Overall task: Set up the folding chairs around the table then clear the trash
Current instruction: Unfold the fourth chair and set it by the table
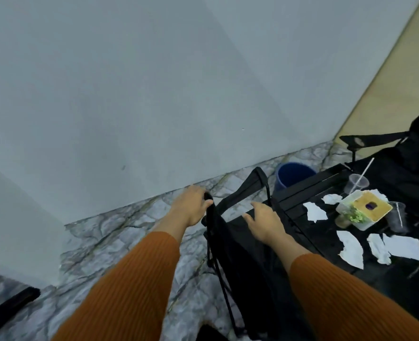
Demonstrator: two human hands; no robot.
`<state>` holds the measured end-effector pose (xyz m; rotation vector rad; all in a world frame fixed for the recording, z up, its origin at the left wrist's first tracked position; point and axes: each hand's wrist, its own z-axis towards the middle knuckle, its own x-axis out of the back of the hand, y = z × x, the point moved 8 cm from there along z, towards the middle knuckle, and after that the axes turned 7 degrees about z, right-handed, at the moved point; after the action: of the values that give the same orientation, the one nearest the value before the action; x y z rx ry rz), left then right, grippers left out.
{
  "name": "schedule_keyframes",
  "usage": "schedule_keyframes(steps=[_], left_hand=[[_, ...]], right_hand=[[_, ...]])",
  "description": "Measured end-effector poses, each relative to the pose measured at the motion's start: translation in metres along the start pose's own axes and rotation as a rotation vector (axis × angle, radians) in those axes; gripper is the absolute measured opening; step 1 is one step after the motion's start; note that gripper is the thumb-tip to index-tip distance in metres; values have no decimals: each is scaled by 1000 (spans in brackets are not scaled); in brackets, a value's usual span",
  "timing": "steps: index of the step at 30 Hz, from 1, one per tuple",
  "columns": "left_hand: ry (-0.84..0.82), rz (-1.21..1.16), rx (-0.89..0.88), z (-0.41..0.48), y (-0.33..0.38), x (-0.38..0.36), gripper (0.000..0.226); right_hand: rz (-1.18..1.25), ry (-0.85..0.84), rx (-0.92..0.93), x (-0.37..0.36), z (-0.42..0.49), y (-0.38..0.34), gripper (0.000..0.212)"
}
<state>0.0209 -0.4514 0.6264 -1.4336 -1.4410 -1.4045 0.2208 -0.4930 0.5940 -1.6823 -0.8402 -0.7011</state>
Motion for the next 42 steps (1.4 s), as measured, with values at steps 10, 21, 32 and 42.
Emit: schedule_keyframes(steps=[10, 21, 32, 42], left_hand=[[-88, 89, -273, 129, 38, 25, 49], [-177, 275, -808, 145, 111, 14, 63], [-549, 622, -843, 161, -8, -59, 59], [-332, 412, -962, 167, -27, -78, 11]], right_hand=[[-28, 129, -227, 38, 63, 8, 62], [91, 389, -690, 32, -28, 34, 63], [191, 146, -1132, -101, -182, 65, 64], [-75, 186, -996, -102, -182, 68, 21]])
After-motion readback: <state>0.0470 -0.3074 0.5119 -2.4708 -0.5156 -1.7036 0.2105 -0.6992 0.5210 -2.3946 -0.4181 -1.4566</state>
